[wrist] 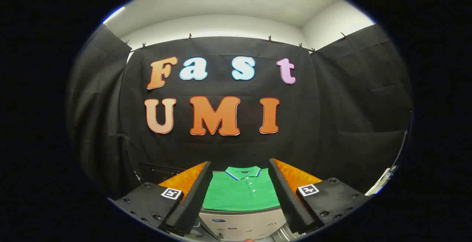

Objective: Put the clothes into the washing machine and then close the washing machine lid.

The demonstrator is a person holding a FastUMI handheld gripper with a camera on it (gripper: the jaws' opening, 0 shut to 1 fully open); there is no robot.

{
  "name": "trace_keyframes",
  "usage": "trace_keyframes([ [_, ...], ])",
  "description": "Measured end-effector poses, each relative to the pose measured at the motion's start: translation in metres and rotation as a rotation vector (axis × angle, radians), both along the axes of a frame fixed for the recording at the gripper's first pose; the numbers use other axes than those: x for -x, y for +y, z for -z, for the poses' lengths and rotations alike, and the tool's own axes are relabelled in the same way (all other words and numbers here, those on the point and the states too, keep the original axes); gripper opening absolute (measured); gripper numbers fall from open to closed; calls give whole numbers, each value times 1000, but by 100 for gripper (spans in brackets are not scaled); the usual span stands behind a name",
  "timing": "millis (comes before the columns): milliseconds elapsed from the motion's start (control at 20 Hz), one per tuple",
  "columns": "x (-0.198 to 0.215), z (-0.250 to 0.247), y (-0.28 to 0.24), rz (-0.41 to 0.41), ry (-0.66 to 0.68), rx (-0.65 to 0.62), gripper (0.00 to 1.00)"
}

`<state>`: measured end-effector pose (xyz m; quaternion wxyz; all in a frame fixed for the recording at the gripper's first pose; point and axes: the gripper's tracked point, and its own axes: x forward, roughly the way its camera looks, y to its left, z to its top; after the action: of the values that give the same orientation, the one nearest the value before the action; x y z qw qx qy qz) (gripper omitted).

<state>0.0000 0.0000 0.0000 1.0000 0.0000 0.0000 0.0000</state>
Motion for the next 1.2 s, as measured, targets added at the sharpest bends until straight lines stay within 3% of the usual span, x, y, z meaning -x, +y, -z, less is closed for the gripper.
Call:
trace_keyframes([
  [1200,-19,-8,16,-9,-18,9,98],
])
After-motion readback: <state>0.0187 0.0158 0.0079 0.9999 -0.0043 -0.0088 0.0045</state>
